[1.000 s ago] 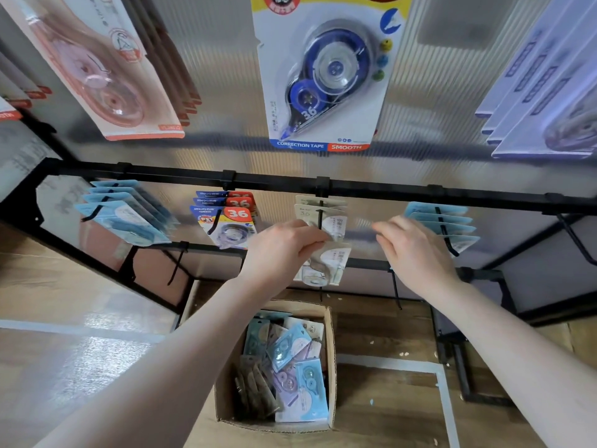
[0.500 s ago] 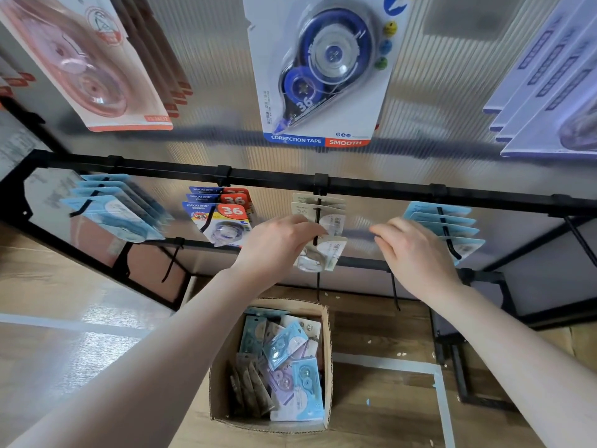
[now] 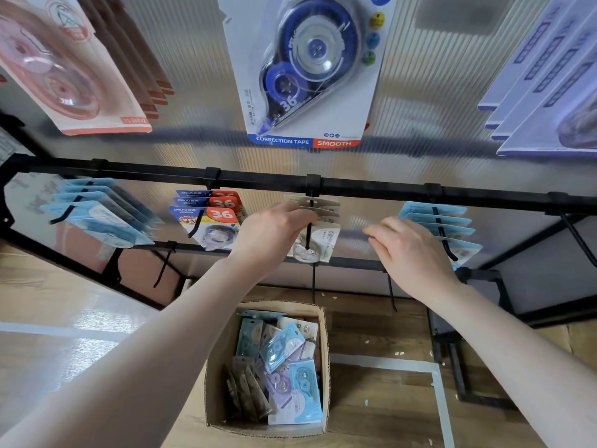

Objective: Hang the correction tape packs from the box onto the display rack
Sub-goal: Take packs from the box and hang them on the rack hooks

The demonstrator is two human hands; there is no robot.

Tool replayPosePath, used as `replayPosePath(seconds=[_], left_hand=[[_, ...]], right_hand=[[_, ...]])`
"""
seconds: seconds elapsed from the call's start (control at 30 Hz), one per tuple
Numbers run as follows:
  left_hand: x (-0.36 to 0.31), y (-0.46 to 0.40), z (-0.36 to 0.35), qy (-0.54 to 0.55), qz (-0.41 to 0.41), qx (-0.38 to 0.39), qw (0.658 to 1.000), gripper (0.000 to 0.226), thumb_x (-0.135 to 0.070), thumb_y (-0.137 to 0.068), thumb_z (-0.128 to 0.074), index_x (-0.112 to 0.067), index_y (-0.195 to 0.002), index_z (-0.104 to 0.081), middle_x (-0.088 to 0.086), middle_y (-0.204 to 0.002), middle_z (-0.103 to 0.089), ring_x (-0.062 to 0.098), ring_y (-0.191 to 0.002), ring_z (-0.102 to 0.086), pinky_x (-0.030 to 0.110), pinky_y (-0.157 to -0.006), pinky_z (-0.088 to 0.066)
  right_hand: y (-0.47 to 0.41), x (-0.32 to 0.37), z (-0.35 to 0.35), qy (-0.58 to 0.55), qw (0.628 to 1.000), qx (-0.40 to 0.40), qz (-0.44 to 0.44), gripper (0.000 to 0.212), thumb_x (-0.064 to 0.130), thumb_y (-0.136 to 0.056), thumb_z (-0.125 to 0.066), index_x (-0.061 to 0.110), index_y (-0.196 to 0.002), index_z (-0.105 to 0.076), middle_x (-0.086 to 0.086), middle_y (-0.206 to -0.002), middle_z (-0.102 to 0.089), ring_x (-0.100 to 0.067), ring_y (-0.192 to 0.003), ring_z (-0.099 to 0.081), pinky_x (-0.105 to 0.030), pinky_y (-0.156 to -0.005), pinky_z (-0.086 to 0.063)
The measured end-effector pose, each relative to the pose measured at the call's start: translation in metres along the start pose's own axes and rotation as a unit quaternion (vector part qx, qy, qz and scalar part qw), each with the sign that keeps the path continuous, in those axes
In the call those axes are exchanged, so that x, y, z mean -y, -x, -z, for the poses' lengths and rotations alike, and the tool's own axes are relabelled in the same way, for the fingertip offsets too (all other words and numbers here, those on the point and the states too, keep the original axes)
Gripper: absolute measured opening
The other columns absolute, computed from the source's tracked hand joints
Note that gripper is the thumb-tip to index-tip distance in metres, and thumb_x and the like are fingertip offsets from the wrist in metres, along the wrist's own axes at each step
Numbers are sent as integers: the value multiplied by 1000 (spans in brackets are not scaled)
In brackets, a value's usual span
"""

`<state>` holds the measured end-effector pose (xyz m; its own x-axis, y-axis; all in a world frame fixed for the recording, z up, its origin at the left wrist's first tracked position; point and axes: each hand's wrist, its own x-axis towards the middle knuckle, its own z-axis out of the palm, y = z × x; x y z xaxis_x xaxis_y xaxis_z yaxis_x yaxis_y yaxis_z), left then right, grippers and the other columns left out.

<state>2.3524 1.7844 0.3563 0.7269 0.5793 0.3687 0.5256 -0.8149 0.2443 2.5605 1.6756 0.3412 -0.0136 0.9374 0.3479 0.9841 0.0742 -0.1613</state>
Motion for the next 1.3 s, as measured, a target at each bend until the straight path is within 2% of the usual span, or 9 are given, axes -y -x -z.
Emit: replayPosePath(seconds=[0.2, 0.37, 0.43, 0.6, 0.73, 0.8, 1.03, 1.17, 1.3], left_hand=[[-1, -2, -1, -5, 8, -16, 1000, 39, 6, -69, -77, -13, -102, -70, 8, -89, -69, 29, -70, -65, 30, -46, -50], [1, 4, 2, -23, 14, -61, 998, 18, -3, -79, -69, -10, -94, -71, 8, -85, -67, 28, -72, -62, 32, -44, -51], [2, 11, 5, -36, 15, -73, 997, 16, -8, -81, -63, -9, -95, -70, 8, -87, -66, 29, -76, -62, 30, -48, -51], [7, 33, 12, -53, 40, -68, 995, 30, -4, -77, -71, -7, -107, -65, 10, -96, -66, 31, -88, -61, 36, -61, -53], [13, 60, 13, -56, 53, -60, 995, 32, -6, -76, -73, -9, -108, -65, 9, -102, -67, 30, -93, -62, 38, -67, -54], [19, 74, 12, -66, 59, -50, 995, 29, -13, -80, -66, -10, -109, -65, 7, -104, -67, 29, -95, -62, 37, -69, -53], [36, 123, -1, -84, 108, 2, 991, 36, -27, -82, -47, -10, -107, -66, 6, -107, -67, 28, -98, -63, 36, -70, -54], [48, 158, -24, -98, 118, 22, 988, 33, -28, -81, -53, -10, -106, -66, 7, -106, -67, 29, -96, -63, 37, -74, -54], [67, 206, -68, -123, 151, 39, 980, 33, -24, -81, -69, -8, -110, -65, 9, -108, -67, 31, -99, -63, 40, -79, -53]], right_hand=[[-2, 1, 1, 4, 1000, 1, 2, 15, 5, -80, -69, 7, -95, -70, -9, -82, -64, -29, -72, -62, -38, -59, -53], [-3, 6, 0, 13, 1000, -5, 12, 14, 4, -79, -70, 7, -93, -70, -9, -81, -65, -30, -72, -62, -38, -60, -52], [-4, 9, -1, 9, 1000, 1, 13, 13, 4, -80, -69, 7, -93, -69, -10, -81, -64, -31, -71, -61, -39, -58, -53], [-1, 19, -4, 17, 1000, 4, 3, 15, 4, -77, -72, 8, -91, -69, -10, -81, -65, -29, -70, -63, -35, -56, -52], [3, 26, -13, 22, 1000, 16, -8, 16, 5, -79, -71, 9, -95, -70, -8, -83, -65, -29, -72, -63, -35, -60, -52], [6, 29, -18, 29, 999, 25, -10, 16, 6, -79, -70, 9, -96, -70, -8, -83, -65, -29, -73, -63, -35, -62, -51], [20, 46, -41, 35, 995, 91, -27, 22, 11, -84, -66, 7, -106, -67, -10, -96, -66, -30, -88, -63, -40, -76, -51], [36, 58, -76, 18, 993, 112, -33, 27, 14, -89, -61, 7, -114, -64, -11, -107, -64, -29, -99, -61, -41, -84, -49], [61, 66, -139, -20, 987, 149, -52, 35, 21, -97, -45, 14, -130, -52, -5, -127, -54, -22, -119, -49, -32, -97, -40]])
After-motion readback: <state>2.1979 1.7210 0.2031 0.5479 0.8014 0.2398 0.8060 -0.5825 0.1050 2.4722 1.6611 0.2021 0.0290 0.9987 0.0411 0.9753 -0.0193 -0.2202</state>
